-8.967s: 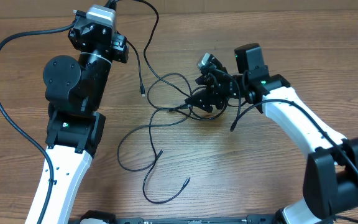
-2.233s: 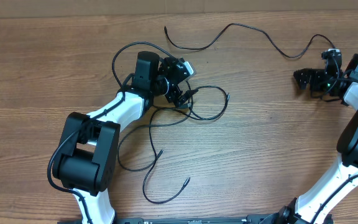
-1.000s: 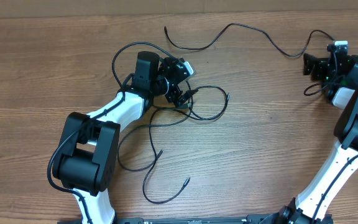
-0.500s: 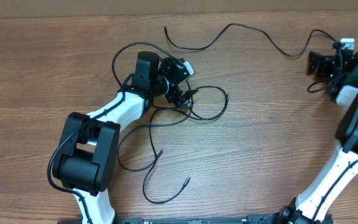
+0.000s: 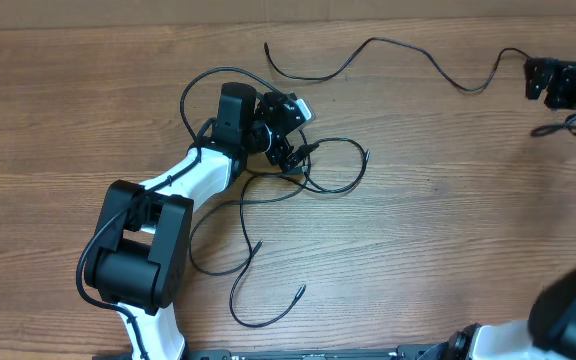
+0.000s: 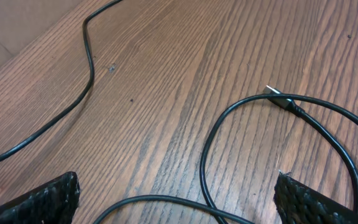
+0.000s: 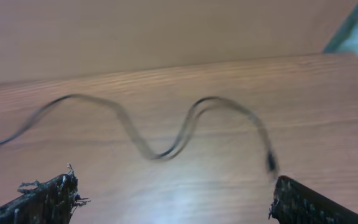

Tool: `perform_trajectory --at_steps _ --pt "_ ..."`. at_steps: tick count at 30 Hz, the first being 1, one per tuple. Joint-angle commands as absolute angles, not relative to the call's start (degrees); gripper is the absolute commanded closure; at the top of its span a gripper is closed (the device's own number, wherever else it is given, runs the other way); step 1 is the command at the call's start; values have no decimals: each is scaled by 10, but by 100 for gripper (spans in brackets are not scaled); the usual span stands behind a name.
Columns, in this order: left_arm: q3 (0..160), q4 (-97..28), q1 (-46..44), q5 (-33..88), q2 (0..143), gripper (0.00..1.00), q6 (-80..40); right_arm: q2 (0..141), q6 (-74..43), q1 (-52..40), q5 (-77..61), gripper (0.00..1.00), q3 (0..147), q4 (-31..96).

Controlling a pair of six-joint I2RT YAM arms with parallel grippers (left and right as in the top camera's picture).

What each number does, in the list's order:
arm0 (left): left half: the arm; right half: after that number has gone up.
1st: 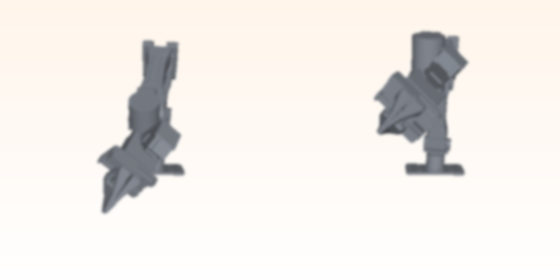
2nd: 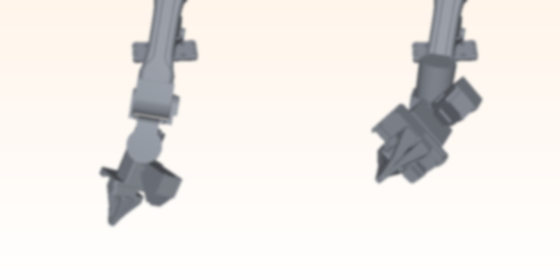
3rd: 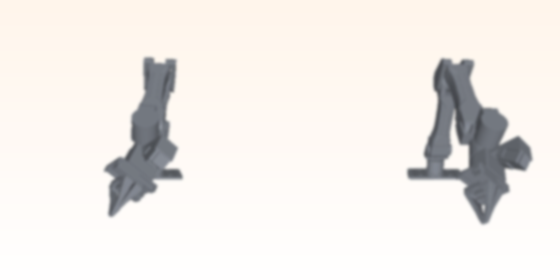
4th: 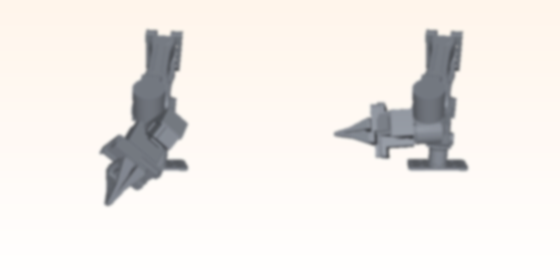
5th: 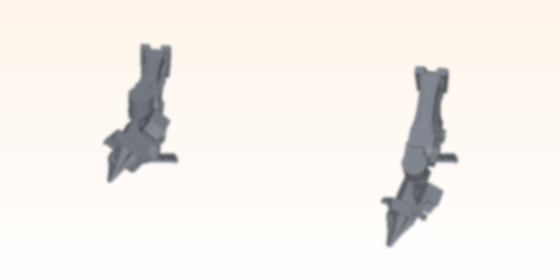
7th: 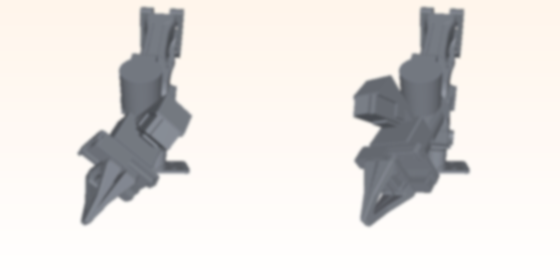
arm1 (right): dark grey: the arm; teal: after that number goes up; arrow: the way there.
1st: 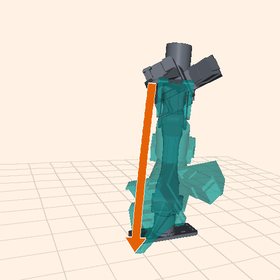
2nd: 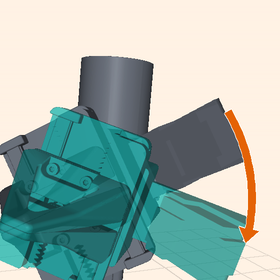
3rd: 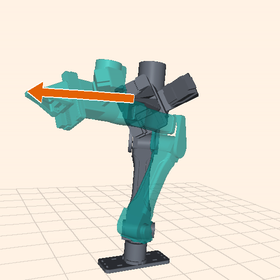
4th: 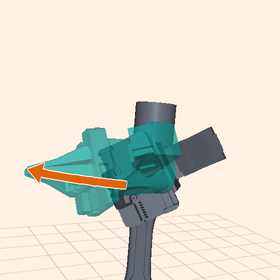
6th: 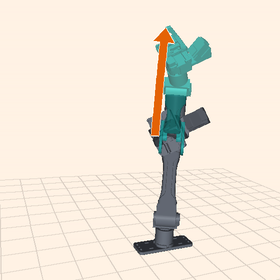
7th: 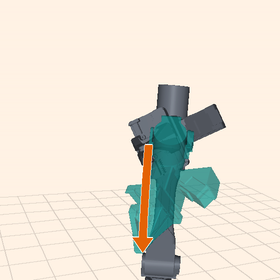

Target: Untangle cables

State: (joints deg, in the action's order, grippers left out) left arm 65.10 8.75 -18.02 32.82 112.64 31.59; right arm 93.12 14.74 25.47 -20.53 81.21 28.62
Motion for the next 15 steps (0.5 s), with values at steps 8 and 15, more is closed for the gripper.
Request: perform_trajectory --at_steps 8,15 --pt "658 88 -180 339 1131 1 306 768 53 136 -289 0 815 476" --pt "658 88 -180 339 1131 0 307 767 53 68 -297 0 814 573"
